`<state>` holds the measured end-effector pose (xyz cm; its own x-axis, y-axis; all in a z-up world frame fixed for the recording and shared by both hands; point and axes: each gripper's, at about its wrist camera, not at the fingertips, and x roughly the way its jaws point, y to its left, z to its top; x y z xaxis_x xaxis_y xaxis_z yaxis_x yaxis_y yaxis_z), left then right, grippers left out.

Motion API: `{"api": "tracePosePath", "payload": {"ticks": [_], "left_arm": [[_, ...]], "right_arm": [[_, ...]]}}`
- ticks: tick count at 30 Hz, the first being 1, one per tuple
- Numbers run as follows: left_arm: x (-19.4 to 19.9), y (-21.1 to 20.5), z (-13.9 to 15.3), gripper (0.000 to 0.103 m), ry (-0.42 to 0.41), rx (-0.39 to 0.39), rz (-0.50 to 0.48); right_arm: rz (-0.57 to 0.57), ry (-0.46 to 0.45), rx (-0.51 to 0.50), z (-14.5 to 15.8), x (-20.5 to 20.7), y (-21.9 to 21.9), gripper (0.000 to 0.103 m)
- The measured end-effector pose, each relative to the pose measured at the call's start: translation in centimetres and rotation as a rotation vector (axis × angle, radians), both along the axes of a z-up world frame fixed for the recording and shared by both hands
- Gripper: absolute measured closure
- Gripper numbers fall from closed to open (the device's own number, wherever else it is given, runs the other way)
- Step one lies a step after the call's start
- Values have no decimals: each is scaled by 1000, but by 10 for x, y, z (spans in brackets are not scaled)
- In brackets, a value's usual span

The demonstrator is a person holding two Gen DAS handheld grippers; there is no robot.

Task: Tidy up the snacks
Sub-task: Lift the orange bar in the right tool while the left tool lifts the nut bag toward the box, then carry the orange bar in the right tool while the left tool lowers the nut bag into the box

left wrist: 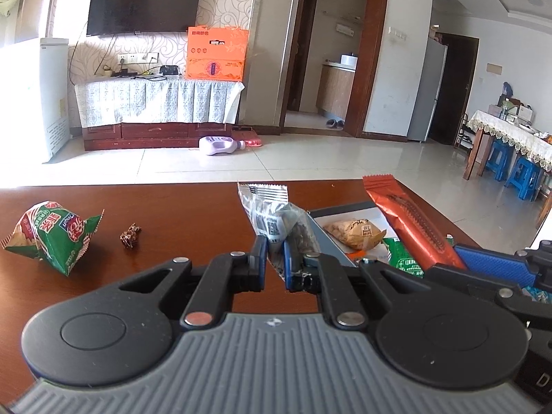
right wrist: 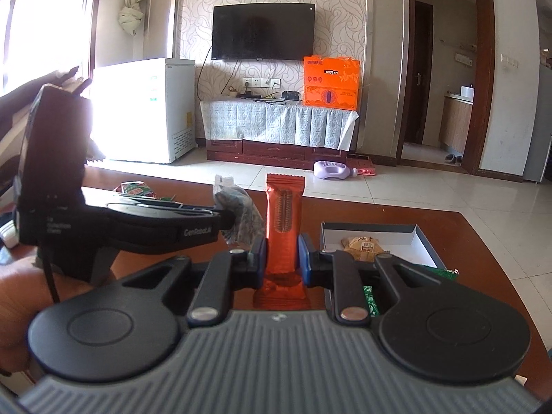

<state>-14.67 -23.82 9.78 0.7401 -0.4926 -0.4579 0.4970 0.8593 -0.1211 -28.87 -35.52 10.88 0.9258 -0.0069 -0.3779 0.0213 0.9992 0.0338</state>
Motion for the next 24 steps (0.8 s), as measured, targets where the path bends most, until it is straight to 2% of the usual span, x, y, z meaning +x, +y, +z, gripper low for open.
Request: {"api": "tracePosePath", "payload": {"ticks": [7, 13, 24], "left_arm": [[1, 7, 4, 92, 6, 0, 10], [-6, 8, 9, 92, -5, 0, 3], [-9, -18, 11, 94, -20, -23, -51]], "right_arm": [[10, 29, 10, -5, 9, 1, 81], [4, 16, 7, -2, 7, -1, 81], [-44, 7, -9, -3, -2, -16, 81]]}}
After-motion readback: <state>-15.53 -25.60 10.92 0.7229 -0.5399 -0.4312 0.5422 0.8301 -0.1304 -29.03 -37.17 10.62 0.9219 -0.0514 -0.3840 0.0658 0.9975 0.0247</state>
